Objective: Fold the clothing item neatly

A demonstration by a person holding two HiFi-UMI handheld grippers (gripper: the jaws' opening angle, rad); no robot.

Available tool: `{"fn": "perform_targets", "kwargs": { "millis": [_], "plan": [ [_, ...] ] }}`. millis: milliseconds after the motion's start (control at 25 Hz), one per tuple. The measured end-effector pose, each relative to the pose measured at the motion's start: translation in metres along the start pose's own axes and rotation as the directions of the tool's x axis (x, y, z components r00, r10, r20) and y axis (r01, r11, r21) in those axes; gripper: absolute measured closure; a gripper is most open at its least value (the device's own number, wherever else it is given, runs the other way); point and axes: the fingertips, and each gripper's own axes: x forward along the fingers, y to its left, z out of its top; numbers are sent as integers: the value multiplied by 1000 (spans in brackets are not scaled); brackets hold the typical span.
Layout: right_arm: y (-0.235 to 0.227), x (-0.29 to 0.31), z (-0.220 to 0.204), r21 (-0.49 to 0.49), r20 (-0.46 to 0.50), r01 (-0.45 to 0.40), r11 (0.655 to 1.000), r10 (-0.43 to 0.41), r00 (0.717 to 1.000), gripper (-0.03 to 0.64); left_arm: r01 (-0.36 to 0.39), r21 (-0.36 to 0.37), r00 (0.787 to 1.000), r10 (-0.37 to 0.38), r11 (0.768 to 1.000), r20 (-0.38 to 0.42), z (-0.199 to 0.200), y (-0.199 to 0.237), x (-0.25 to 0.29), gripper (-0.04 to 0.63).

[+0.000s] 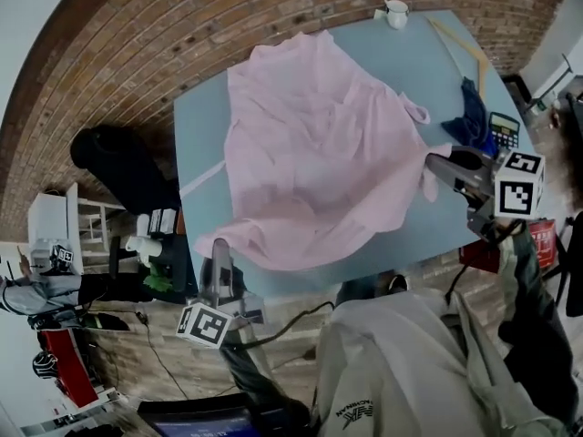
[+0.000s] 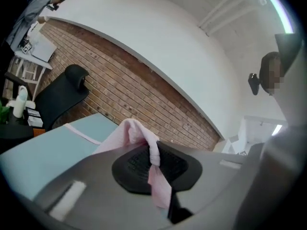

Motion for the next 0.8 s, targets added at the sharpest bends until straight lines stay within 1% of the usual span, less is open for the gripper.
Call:
{"fn": "perform_targets", "kwargs": {
  "millis": [160, 240, 320, 400, 480, 560, 640, 720, 800],
  "plan": [
    [-50, 43, 29, 32, -3, 65, 997, -65, 998, 603, -59, 13, 998, 60, 998, -30, 24, 41, 67, 572],
    [-74, 64, 41, 54, 0, 94, 994, -95, 996, 601, -70, 1, 997, 70, 998, -36, 32, 57, 99, 572],
    [-92, 83, 54, 47, 4, 125, 991, -125, 992, 601, -63, 0, 997, 63, 998, -41, 42, 66, 129, 572],
    [-102, 98, 69, 9, 16, 147, 989, -148, 989, 601, -47, 6, 998, 47, 999, -47, 53, 71, 153, 572],
    [-110, 110, 87, -42, 50, 165, 985, -163, 985, 601, -43, -1, 998, 43, 999, -56, 61, 80, 173, 572],
    [-118, 122, 111, -95, 125, 191, 977, -179, 976, 603, -40, -17, 997, 39, 999, -61, 66, 92, 193, 572],
    [-127, 134, 133, -144, 216, 212, 967, -179, 960, 601, -33, -16, 997, 32, 999, -72, 69, 104, 212, 572],
    [-136, 150, 146, -193, 275, 227, 955, -170, 946, 601, -29, 18, 996, 30, 999, -90, 72, 113, 231, 572],
    [-150, 170, 151, -248, 277, 252, 936, -180, 944, 601, -19, 58, 995, 25, 998, -98, 76, 120, 253, 572]
  ]
}}
